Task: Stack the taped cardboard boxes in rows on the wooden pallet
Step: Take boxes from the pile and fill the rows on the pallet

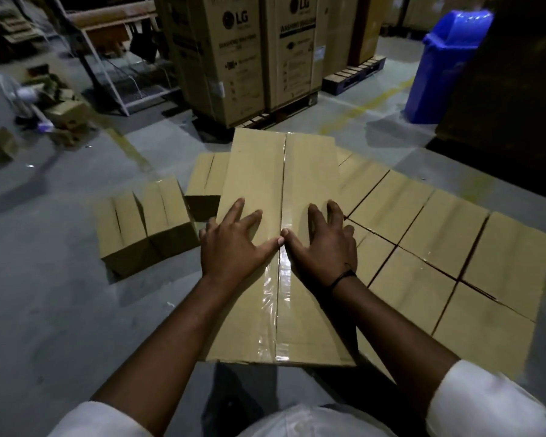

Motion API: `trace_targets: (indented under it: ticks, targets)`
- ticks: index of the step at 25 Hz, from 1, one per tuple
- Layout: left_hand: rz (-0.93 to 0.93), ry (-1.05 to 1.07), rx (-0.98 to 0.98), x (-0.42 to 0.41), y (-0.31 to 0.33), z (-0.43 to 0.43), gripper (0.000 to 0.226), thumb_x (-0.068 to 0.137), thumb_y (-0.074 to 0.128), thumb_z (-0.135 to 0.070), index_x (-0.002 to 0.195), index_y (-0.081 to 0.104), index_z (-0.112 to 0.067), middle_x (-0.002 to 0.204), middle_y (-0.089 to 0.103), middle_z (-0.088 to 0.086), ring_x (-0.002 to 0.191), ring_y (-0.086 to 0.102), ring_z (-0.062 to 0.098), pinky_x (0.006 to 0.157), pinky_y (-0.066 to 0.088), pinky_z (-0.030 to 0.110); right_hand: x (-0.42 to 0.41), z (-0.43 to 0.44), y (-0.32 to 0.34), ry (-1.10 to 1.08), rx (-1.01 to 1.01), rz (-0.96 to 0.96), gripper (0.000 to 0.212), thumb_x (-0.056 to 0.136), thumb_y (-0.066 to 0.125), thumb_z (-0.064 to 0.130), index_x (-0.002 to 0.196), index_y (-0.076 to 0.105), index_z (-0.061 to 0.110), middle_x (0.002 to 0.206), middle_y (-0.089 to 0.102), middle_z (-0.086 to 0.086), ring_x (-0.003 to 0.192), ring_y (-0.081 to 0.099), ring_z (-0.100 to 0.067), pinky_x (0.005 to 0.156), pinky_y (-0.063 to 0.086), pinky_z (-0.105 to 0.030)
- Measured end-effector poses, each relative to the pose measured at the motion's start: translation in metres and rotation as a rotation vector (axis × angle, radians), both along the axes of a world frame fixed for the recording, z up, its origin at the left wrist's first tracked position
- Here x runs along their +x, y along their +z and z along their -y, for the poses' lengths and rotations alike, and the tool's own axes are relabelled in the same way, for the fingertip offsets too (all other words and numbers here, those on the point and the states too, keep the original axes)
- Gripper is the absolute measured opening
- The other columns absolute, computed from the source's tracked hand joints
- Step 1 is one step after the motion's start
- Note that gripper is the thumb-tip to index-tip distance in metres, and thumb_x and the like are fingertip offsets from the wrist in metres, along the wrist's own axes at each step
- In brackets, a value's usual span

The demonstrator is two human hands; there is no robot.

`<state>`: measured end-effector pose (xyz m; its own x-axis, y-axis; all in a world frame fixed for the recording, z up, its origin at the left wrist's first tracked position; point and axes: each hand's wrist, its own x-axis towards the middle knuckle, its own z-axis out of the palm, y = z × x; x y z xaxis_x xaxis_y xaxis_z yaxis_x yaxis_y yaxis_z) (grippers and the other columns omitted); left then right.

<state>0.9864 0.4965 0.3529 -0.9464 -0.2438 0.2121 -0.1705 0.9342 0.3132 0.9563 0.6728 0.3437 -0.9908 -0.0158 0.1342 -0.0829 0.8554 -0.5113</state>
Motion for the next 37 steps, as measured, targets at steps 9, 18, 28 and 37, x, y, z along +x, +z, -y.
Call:
trace_targets:
  ticks: [9, 18, 28, 37]
  targets:
    - [0.016, -0.079, -0.081, -0.073, 0.014, 0.150, 0.085, 0.076, 0.051, -0.090, 0.146, 0.052, -0.043, 0.167, 0.028, -0.010, 0.143, 0.038, 0.040, 0.112, 0.034, 0.058, -0.058, 0.152, -0.003, -0.076, -0.042, 0.010, 0.082, 0.088, 0.045, 0.078, 0.156, 0.033, 0.035, 0.169, 0.013, 0.002, 0.139, 0.035, -0.039, 0.109, 0.041, -0.050]
    - [0.075, -0.184, -0.082, -0.194, -0.019, 0.179, 0.086, 0.076, 0.045, -0.091, 0.146, 0.051, -0.043, 0.167, 0.028, -0.008, 0.143, 0.039, 0.041, 0.111, 0.034, 0.056, -0.166, 0.178, -0.038, -0.173, -0.051, 0.056, 0.082, 0.085, 0.048, 0.078, 0.155, 0.037, 0.036, 0.168, 0.016, 0.001, 0.139, 0.035, -0.040, 0.109, 0.040, -0.048]
    - [0.232, -0.330, -0.058, -0.326, -0.058, 0.168, 0.084, 0.076, 0.047, -0.090, 0.147, 0.051, -0.044, 0.168, 0.025, -0.011, 0.146, 0.034, 0.038, 0.112, 0.032, 0.057, -0.267, 0.171, -0.082, -0.348, -0.101, 0.208, 0.085, 0.085, 0.049, 0.077, 0.158, 0.033, 0.035, 0.170, 0.011, 0.003, 0.145, 0.029, -0.039, 0.113, 0.038, -0.048]
    - [0.417, -0.598, -0.003, -0.389, -0.186, 0.176, 0.077, 0.086, 0.047, -0.083, 0.152, 0.042, -0.045, 0.170, 0.012, -0.014, 0.153, 0.020, 0.034, 0.120, 0.019, 0.057, -0.294, 0.183, -0.194, -0.530, -0.071, 0.433, 0.092, 0.084, 0.052, 0.077, 0.161, 0.021, 0.038, 0.170, -0.005, 0.006, 0.146, 0.025, -0.041, 0.117, 0.032, -0.056]
